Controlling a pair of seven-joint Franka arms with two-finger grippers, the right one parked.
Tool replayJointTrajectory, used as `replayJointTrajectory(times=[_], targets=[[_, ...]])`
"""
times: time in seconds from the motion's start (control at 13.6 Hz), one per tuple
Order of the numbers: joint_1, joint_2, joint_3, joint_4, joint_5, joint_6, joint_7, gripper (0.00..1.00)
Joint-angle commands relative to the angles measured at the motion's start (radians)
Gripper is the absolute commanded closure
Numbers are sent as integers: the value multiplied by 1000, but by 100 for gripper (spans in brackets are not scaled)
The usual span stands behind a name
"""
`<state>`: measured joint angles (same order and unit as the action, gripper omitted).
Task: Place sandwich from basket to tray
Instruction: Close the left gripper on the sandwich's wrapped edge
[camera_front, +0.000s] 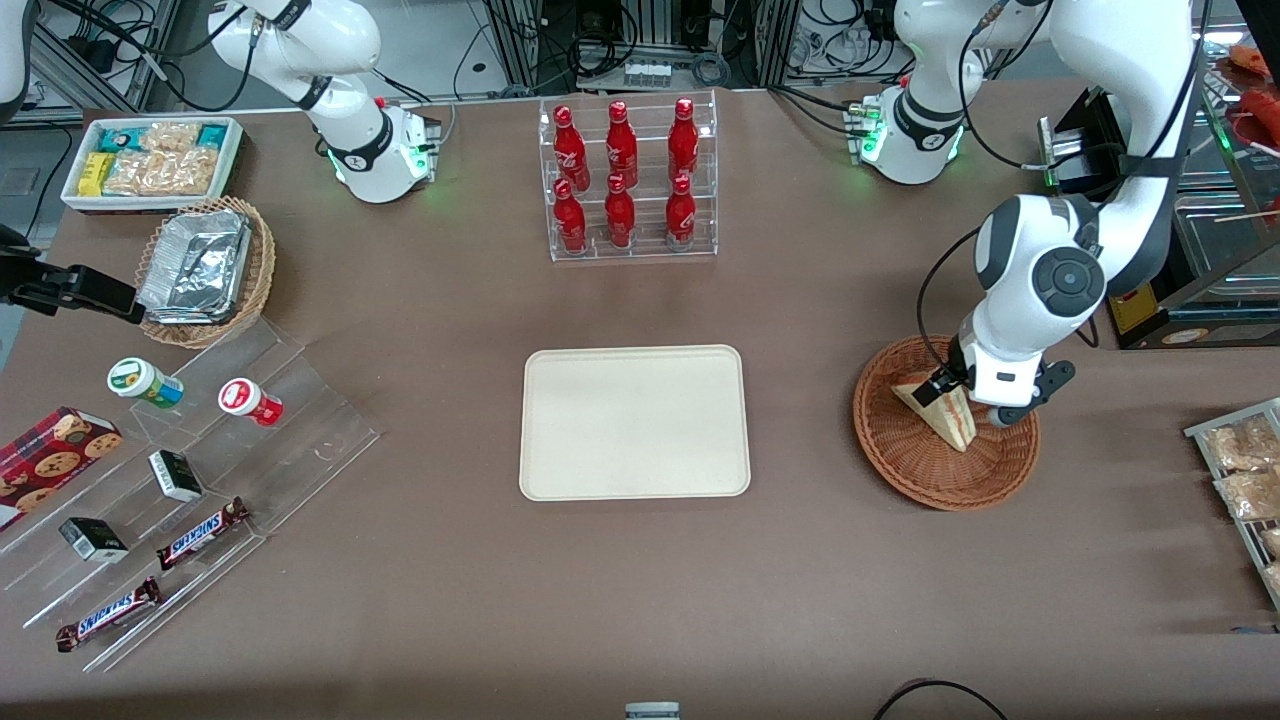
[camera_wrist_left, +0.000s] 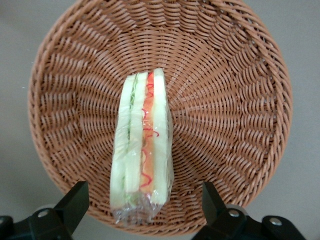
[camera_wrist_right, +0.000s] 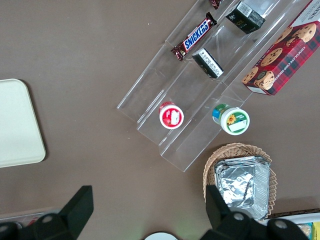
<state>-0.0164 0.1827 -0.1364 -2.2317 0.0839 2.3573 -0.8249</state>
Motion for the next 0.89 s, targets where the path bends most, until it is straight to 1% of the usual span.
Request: replayJointTrajectory(times=[0.0,0.07,0.15,0.22,0.3,0.37,0.44,0.59,0.74,0.81], targets=[[1,33,0,-11,3,48,-17,1],[1,41,0,-12,3,56,-17,5],[3,43,1,-16,3,56,-17,19],[3,43,4,-23,3,56,-17,39],[4,41,6,-25,3,56,-19,62],[4,40,8,-26,3,54,-19,90],[4,35,8,-26,3,48,-16,100],[3,14,8,-26,5,28,-13,100],[1,-32,8,-22,8,-27,6,100],[-2,-60,8,-17,31,-74,24,100]])
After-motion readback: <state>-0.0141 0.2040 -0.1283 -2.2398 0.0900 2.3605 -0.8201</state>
